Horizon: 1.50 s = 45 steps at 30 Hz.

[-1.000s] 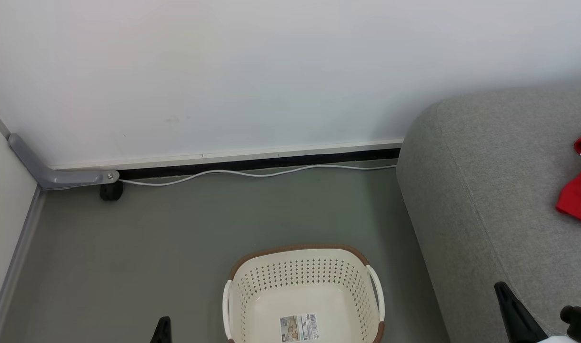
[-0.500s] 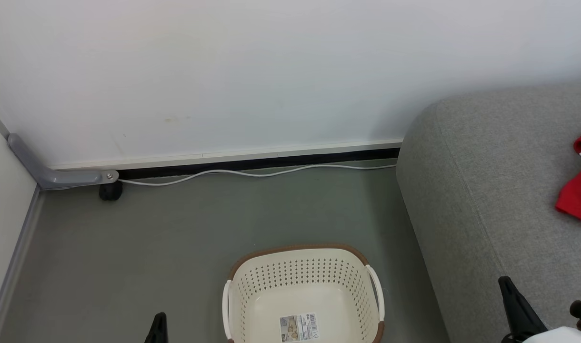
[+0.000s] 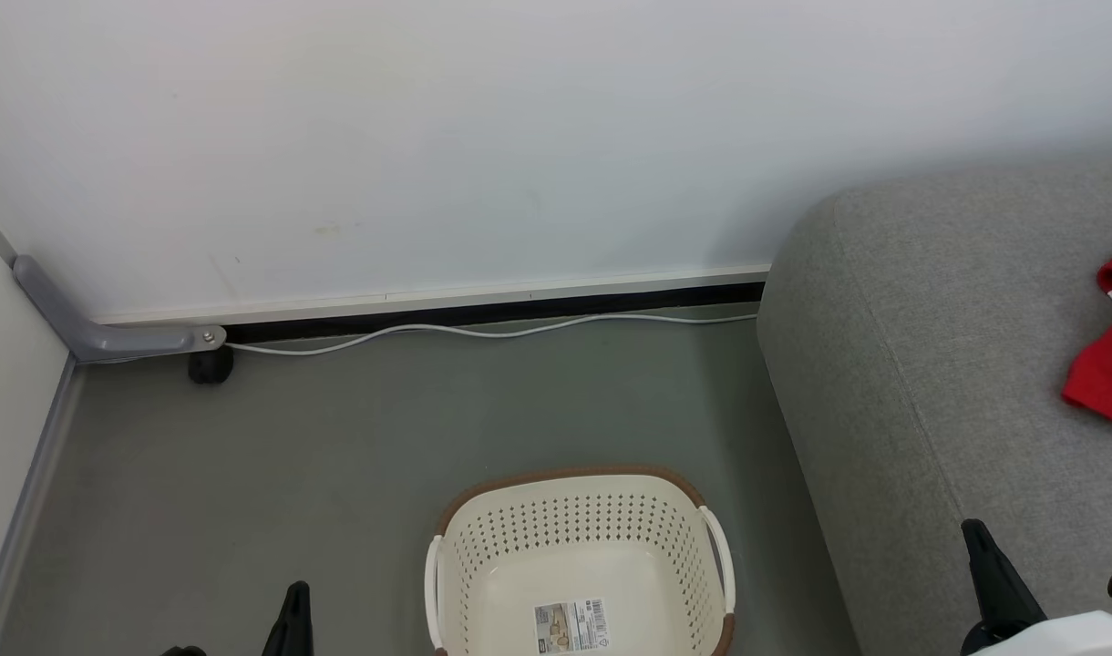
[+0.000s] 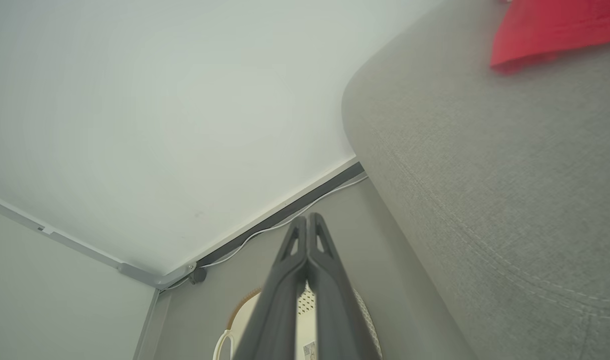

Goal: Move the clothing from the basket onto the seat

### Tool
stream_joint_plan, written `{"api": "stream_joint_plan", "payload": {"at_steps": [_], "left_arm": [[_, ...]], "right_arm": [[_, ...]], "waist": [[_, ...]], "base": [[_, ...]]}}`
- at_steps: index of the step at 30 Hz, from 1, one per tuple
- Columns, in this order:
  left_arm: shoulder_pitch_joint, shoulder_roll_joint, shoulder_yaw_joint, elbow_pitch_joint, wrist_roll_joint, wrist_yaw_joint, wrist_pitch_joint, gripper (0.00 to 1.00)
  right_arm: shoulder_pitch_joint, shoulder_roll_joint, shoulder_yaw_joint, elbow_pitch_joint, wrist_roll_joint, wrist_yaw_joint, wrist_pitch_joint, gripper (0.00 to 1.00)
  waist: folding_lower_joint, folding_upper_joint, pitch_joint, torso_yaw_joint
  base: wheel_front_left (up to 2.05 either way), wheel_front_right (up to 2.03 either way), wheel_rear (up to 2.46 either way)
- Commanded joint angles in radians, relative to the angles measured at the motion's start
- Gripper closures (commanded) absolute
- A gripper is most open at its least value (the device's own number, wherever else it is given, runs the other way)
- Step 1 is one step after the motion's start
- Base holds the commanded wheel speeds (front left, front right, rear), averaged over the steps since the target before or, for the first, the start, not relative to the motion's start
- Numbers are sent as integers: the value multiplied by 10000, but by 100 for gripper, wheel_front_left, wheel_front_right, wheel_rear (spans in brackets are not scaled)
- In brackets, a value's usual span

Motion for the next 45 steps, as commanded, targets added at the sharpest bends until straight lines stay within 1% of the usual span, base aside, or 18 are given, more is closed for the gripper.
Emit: {"api": "stream_joint_plan", "payload": {"at_steps": [1,45], "left_arm": [[-533,136,194,-210,-228,-99,7,100],[-1711,215,945,129,-5152,-911,1200,100]], "right_arm": [[-419,-130,-98,-279,219,6,64,100],[-949,799,-1208,-448,3943,10,1324,100]], "waist": [[-1,-1,0,-1],[-1,-1,19,-43]], "base": [[0,0,0],[0,0,0]]}}
